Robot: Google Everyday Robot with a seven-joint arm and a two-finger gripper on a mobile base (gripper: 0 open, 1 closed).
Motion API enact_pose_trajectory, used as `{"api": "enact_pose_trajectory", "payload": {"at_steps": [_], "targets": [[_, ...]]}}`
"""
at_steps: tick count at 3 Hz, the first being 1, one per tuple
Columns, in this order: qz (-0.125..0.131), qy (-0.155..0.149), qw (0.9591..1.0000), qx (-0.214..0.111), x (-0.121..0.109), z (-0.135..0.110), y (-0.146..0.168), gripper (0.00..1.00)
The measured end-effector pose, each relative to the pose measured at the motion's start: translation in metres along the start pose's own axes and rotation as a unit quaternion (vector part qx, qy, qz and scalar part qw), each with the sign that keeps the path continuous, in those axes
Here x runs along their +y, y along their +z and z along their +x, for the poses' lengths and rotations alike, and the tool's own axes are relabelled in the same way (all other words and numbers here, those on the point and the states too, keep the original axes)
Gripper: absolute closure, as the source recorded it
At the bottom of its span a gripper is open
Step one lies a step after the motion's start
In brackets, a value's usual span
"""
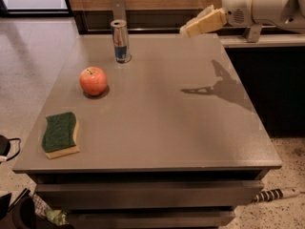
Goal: Move redbull can near sponge
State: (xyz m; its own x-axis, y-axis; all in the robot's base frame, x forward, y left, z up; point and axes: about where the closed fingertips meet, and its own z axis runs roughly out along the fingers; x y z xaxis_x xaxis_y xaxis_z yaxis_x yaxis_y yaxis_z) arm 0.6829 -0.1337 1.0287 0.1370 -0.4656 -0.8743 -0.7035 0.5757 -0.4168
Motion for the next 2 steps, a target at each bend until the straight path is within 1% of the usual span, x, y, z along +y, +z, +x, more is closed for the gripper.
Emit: {"api": "enact_pose_trajectory", "payload": {"at_steps": [1,2], "targets": [[0.000,0.000,1.0000,0.000,0.000,0.000,0.000,0.00],[0.001,0.013,0.9998,-0.012,0.000,0.008,0.027,0.00]]}}
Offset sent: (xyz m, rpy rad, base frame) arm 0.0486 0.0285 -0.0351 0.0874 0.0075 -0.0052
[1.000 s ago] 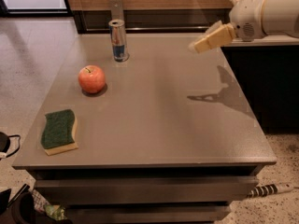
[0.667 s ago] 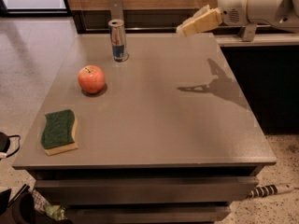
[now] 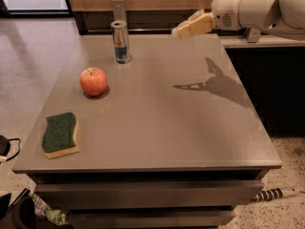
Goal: Move redbull can near sponge
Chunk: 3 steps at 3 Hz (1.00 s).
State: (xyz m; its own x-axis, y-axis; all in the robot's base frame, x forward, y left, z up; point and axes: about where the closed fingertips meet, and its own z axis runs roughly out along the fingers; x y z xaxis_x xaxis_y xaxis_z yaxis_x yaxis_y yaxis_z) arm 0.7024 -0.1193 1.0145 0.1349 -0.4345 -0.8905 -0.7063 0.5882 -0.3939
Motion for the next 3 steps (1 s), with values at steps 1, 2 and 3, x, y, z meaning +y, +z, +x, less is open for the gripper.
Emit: {"api": "enact_pose_trajectory", "payload": {"at_steps": [1,2,3], "targets": [[-0.011,0.024,0.9994,-0.024,0.003,0.009,0.043,0.00],[-0.035,0.057,0.9968,-0.044,0.021,0.021,0.092,0.00],[-0.068,0.083,0.9923,-0.061,0.048,0.025,0.137,0.00]]}}
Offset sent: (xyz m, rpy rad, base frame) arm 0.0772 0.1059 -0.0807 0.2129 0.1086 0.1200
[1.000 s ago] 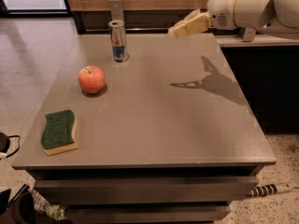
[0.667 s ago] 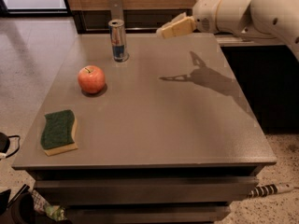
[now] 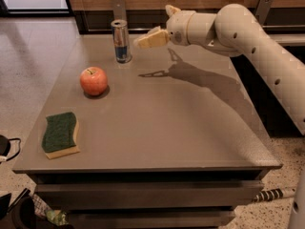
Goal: Move redbull can near sponge
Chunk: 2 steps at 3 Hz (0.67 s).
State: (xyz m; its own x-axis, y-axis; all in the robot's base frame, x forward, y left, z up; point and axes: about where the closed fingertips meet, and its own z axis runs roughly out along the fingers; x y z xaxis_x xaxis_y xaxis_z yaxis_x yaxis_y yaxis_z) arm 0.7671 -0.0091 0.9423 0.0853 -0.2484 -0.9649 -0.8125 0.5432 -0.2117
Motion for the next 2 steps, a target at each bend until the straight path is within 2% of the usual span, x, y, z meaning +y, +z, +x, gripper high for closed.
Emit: {"api": "enact_pose_trajectory", "payload": {"at_steps": [1,2], "targets": [[-0.023,0.018,0.9995,-0.011,0.018,0.007,0.036,0.00],[-0.036,0.029,0.9987,-0.021,0.030,0.009,0.058,0.00]]}}
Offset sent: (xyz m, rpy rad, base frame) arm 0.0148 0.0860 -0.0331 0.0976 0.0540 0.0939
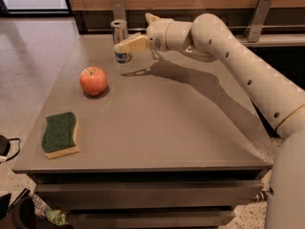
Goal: Move redbull can near sponge
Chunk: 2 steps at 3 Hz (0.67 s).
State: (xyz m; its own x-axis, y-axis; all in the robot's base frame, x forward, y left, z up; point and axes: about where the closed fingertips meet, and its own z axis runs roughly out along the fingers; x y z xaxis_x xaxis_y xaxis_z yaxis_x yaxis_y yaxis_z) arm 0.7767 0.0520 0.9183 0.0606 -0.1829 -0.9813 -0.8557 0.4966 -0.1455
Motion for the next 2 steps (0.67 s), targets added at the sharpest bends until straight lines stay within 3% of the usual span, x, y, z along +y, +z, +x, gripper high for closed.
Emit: {"api": "enact_pose_trajectory", "payload": {"at_steps": [2], "targets": [[-0.025,0.031,0.9991,-0.014,0.016,0.013,0.035,0.00]]}}
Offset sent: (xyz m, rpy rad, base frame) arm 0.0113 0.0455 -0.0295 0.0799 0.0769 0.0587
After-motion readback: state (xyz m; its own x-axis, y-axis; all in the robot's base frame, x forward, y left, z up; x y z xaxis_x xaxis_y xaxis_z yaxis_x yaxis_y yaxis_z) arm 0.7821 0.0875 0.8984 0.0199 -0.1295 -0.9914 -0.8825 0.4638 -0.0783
